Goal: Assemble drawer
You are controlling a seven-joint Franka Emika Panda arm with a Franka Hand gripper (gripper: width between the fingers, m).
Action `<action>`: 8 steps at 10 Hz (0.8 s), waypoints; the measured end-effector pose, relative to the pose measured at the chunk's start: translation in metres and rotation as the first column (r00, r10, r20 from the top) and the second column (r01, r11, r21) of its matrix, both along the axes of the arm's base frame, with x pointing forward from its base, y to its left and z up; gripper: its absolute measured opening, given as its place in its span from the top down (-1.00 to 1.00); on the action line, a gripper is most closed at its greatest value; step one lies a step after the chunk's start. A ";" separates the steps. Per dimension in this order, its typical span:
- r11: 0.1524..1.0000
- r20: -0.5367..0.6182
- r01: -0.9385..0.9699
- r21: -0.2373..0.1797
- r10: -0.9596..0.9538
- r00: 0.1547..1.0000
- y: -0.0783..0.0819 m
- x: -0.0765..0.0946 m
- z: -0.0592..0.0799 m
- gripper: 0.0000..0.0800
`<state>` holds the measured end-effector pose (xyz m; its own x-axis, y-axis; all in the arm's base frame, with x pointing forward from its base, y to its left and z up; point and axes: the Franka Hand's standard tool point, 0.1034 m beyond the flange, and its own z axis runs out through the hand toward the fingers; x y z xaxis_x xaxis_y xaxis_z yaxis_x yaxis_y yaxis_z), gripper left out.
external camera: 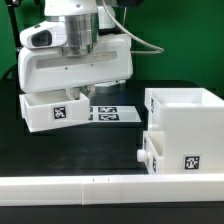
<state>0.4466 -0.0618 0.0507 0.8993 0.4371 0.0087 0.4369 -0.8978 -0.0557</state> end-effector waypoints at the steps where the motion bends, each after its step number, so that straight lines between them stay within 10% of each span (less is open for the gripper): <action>1: 0.995 0.006 -0.104 -0.009 0.104 0.995 0.000 0.001 -0.003 0.89; 5: 0.847 0.012 -0.529 -0.051 0.530 0.848 -0.010 0.051 0.026 0.89; 8: 0.736 0.011 -0.675 -0.055 0.676 0.736 -0.011 0.050 0.024 0.89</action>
Offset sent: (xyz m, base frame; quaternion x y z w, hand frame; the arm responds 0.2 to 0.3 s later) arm 0.0517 -0.0123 0.0189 0.0170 -0.0378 -0.2206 0.9745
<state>0.4964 -0.0732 0.0751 0.3669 0.9302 -0.0050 0.9302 -0.3669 -0.0017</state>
